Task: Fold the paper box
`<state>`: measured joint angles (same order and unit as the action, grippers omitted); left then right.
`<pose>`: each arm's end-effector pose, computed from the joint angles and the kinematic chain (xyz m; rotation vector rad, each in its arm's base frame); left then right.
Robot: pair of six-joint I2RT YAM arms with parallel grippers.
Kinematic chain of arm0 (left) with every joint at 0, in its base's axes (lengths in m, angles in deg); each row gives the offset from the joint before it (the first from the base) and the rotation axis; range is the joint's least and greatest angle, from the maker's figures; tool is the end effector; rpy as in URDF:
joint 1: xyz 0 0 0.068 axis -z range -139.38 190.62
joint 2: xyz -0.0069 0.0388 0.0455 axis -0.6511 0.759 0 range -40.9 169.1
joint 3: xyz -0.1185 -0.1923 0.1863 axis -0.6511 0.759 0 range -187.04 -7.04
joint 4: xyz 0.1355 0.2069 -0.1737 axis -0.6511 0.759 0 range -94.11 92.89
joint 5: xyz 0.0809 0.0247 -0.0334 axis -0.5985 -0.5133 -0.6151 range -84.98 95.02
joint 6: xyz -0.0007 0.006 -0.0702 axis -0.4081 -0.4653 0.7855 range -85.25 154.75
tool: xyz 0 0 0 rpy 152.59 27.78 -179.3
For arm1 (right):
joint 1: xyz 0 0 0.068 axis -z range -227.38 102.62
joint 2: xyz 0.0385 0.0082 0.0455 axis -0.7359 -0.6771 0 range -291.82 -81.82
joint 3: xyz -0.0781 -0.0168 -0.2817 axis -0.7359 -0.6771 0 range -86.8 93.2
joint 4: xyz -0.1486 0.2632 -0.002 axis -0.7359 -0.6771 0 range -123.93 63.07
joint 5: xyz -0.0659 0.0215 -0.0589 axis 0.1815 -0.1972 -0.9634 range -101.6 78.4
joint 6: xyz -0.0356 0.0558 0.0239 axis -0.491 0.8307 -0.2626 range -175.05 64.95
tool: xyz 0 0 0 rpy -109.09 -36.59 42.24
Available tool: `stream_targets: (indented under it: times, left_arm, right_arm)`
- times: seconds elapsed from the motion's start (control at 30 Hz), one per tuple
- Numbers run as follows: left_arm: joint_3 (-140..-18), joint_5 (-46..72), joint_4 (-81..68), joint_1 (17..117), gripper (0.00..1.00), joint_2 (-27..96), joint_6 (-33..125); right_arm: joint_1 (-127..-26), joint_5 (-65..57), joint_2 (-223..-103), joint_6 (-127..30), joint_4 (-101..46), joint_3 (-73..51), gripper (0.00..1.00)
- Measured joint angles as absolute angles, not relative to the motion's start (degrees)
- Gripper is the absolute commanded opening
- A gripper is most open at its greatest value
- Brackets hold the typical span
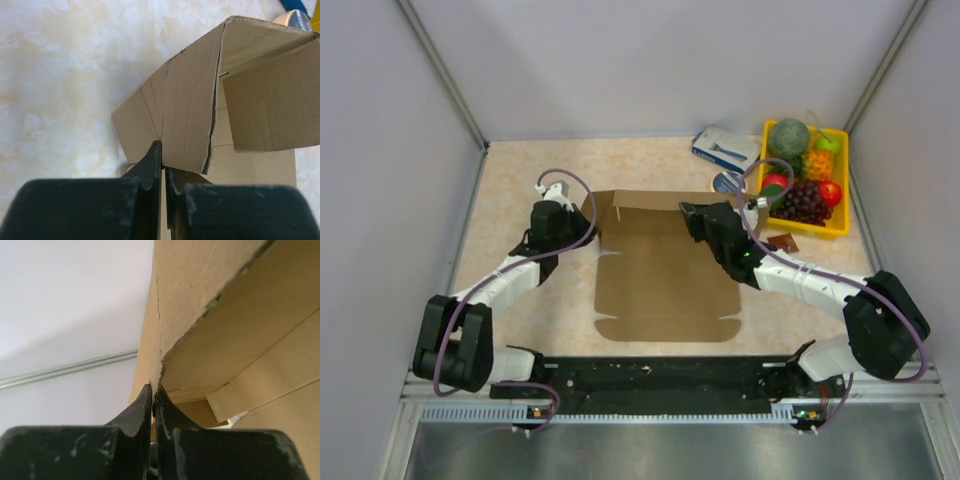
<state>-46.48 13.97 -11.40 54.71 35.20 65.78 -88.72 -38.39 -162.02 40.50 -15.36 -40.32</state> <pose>0.3205 -0.0897 0.2017 -0.2183 2.1297 -0.6342 0.2880 0.2188 0.2367 1.2340 1.6858 1.1101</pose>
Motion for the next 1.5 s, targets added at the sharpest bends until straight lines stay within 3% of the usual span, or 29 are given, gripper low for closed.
stream_targets:
  times: [0.57, 1.23, 1.27, 1.43, 1.5]
  left_arm:
    - [-33.1, 11.4, -23.8, 64.3, 0.01, 25.6, 67.5]
    - [-26.4, 13.6, -39.3, 75.2, 0.02, 28.8, 67.9]
    - [-26.4, 12.4, -39.6, 76.3, 0.04, 29.2, 67.4]
    - [-26.3, 7.0, -40.1, 78.9, 0.36, 29.8, 65.9]
    - [-25.8, 5.5, -40.1, 79.3, 0.45, 29.3, 65.8]
  right_arm:
    - [-88.5, -41.5, -158.3, 36.0, -16.5, -43.4, 0.00]
    - [-88.5, -38.9, -150.5, 30.9, -12.7, -51.9, 0.00]
    - [-88.5, -38.8, -150.1, 30.8, -12.9, -52.1, 0.00]
    - [-88.5, -38.5, -148.8, 30.5, -13.0, -53.1, 0.00]
    - [-88.5, -38.3, -148.5, 30.5, -13.0, -53.5, 0.00]
